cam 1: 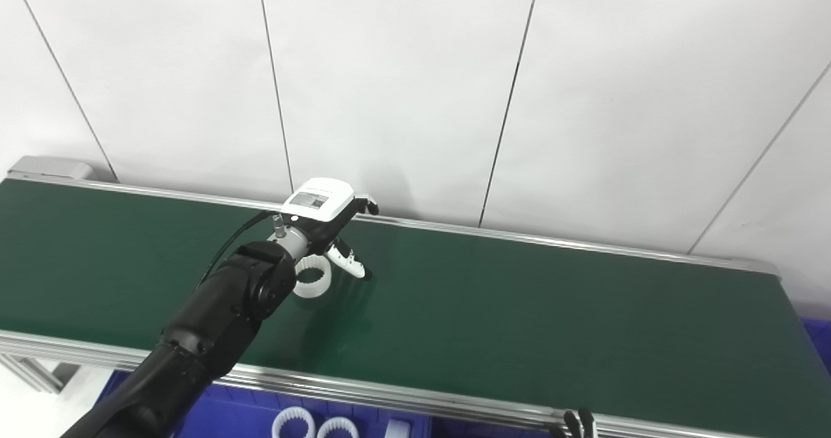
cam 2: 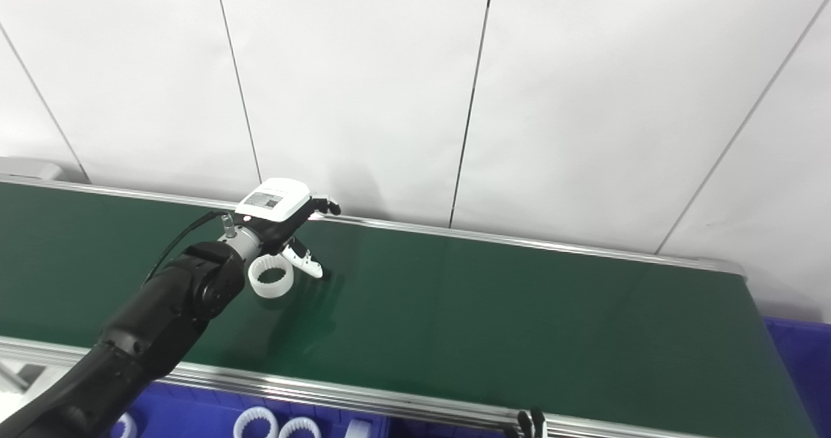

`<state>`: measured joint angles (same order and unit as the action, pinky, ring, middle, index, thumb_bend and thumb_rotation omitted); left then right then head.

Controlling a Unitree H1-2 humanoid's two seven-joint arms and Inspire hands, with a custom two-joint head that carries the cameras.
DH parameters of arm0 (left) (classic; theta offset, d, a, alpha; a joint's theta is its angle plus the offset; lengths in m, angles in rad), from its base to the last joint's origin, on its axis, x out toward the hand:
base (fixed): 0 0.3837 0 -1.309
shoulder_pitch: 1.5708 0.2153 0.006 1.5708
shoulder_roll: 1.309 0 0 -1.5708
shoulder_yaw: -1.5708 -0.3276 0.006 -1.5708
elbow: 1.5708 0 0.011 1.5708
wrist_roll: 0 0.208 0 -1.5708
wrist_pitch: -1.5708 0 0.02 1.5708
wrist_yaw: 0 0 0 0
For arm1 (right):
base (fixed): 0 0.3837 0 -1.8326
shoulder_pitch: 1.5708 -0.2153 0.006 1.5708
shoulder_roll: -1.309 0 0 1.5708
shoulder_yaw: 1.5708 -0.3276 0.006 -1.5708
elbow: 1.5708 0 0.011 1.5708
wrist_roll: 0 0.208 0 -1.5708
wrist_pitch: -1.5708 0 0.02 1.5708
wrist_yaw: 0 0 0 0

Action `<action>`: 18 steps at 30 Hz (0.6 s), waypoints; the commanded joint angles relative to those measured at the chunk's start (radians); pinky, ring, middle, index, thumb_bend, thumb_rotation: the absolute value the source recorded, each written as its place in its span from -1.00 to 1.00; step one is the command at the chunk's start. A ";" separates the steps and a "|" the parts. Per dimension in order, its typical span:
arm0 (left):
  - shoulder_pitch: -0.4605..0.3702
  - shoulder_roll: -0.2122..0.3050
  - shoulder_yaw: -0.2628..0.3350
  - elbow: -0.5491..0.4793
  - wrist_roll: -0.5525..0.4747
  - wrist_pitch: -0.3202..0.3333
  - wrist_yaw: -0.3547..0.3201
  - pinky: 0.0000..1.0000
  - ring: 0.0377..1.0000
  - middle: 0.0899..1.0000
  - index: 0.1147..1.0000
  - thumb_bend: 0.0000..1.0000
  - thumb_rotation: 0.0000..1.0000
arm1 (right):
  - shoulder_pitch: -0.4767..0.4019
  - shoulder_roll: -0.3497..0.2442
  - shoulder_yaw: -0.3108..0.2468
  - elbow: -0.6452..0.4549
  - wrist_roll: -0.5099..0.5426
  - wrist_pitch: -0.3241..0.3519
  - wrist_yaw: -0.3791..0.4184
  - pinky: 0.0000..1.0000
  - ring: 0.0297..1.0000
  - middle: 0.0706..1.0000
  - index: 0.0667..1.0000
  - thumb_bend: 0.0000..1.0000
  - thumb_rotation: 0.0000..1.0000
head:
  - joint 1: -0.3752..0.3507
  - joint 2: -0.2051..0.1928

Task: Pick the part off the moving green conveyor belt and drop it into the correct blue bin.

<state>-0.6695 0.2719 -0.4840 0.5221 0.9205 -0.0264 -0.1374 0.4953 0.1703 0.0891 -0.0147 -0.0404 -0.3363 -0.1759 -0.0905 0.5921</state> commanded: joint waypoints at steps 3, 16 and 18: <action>-0.070 0.031 -0.031 -0.001 0.007 0.013 -0.076 0.68 0.60 0.53 0.49 0.79 -0.27 | 0.016 0.026 0.013 -0.053 -0.008 -0.001 0.004 0.81 0.83 0.91 1.00 0.46 1.00 | -0.007 0.014; -0.086 0.034 -0.120 0.065 0.063 0.038 -0.132 0.59 0.55 0.42 0.32 0.76 -0.30 | 0.051 0.037 0.032 -0.106 -0.003 0.028 0.005 0.81 0.85 0.90 1.00 0.50 1.00 | -0.014 0.045; -0.085 0.032 -0.130 0.078 0.072 0.041 -0.116 0.59 0.55 0.43 0.31 0.75 -0.30 | 0.056 0.038 0.034 -0.112 -0.004 0.031 0.005 0.81 0.85 0.89 1.00 0.50 1.00 | -0.015 0.047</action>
<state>-0.6989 0.2954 -0.6137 0.5971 0.9706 0.0023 -0.2734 0.5372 0.1849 0.1146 -0.0846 -0.0453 -0.3072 -0.1760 -0.1058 0.6397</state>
